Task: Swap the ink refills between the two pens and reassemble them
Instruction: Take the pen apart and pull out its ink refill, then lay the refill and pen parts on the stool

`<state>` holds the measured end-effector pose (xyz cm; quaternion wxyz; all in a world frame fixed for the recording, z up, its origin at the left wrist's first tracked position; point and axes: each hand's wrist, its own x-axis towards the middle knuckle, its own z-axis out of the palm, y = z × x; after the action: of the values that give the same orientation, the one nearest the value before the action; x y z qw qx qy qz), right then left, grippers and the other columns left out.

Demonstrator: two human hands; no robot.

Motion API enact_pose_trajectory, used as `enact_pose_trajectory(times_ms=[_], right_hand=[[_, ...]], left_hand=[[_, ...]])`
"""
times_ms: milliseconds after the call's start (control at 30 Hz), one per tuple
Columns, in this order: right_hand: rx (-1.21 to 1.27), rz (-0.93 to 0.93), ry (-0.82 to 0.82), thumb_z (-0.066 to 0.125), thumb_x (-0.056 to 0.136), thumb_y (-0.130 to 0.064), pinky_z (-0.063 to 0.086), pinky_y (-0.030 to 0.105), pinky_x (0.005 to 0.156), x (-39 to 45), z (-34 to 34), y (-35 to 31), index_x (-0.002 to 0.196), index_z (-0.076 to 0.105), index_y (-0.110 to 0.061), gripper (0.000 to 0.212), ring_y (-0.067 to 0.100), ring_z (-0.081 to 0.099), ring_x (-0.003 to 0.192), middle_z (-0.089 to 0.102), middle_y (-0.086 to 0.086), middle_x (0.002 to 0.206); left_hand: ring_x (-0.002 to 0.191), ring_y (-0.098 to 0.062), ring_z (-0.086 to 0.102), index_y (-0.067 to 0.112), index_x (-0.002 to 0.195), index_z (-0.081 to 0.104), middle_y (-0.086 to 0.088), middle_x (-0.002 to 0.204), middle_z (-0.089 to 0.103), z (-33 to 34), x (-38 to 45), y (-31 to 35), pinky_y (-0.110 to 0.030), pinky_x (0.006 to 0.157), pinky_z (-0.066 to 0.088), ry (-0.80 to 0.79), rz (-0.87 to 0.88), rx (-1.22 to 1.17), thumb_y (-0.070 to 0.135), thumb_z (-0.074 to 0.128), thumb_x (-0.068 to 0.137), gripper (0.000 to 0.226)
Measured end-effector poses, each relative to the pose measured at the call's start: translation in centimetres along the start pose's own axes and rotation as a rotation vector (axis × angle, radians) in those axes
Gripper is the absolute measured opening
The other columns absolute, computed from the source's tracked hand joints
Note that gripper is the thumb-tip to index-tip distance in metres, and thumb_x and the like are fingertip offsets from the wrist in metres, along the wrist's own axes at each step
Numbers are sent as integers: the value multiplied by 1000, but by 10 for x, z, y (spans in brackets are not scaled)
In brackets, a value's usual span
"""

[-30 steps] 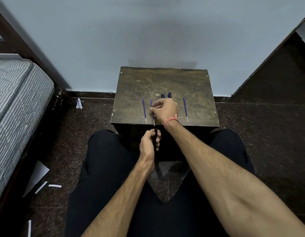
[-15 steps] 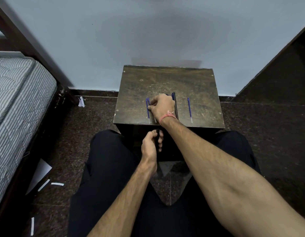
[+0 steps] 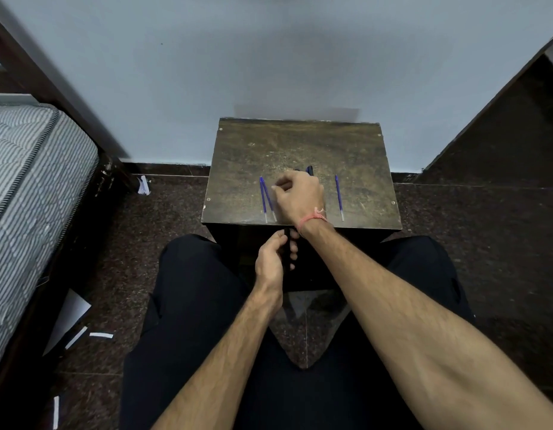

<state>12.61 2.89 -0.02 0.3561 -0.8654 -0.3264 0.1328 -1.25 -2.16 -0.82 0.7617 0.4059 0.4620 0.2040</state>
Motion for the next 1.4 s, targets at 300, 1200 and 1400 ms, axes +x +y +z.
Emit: enact_pose_trajectory(times_ms=[300, 1200, 1400], right_hand=[[-262, -114, 148, 65, 101, -20, 53, 34, 94, -38, -76, 77, 122, 79, -19, 25, 26, 70, 108, 78, 2, 120], [-947, -111, -171, 58, 99, 0, 56, 41, 74, -64, -103, 70, 103, 75, -11, 20, 40, 76, 96, 77, 13, 101], [-739, -78, -96, 60, 91, 2, 60, 42, 75, -60, -108, 96, 100, 77, -15, 26, 42, 74, 91, 78, 12, 94]], left_hand=[[83, -11, 61, 21, 112, 78, 4, 88, 70, 2, 1, -6, -28, 73, 46, -58, 39, 40, 19, 47, 113, 31], [91, 6, 77, 16, 136, 77, 4, 112, 86, 11, -9, -16, -10, 69, 55, -89, 115, 19, 18, 81, 98, 38], [89, 9, 76, 15, 137, 76, 1, 116, 85, 9, -8, -16, -9, 69, 55, -89, 125, 49, 17, 78, 100, 37]])
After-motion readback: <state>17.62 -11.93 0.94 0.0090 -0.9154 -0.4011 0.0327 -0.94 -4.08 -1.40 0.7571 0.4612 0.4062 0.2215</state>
